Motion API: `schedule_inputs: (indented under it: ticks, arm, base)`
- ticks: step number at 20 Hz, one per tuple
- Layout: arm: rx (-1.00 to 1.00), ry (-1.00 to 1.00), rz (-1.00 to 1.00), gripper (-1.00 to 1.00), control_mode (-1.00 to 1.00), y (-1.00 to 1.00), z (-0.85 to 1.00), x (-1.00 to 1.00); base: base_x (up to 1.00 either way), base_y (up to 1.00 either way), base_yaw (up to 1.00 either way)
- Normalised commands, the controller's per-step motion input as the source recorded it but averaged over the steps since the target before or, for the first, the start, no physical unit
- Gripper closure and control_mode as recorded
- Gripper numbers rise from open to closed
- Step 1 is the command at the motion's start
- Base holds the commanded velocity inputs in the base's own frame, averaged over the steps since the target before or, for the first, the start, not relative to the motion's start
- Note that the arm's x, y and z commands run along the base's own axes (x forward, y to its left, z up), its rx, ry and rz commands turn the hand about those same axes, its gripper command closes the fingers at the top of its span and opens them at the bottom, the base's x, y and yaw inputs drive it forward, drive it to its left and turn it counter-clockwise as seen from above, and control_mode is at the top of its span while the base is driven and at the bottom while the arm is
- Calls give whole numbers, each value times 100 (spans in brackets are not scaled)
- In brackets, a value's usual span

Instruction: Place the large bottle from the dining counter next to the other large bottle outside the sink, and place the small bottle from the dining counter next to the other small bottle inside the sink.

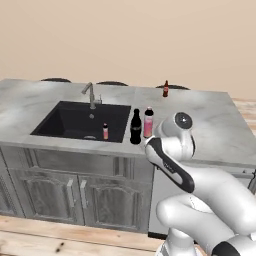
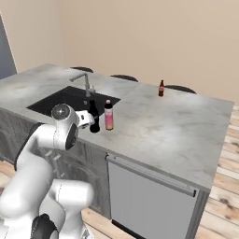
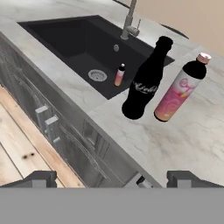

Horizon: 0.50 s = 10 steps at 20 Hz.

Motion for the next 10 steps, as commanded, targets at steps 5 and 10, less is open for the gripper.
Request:
schedule_inputs:
  ticks: [5, 10]
  arm:
    - [2, 0, -1, -100, -100, -3, 4, 0]
    - [0, 0, 0, -100, -100, 0, 0, 0]
  base:
    - [0, 0, 0]
    - [0, 0, 0]
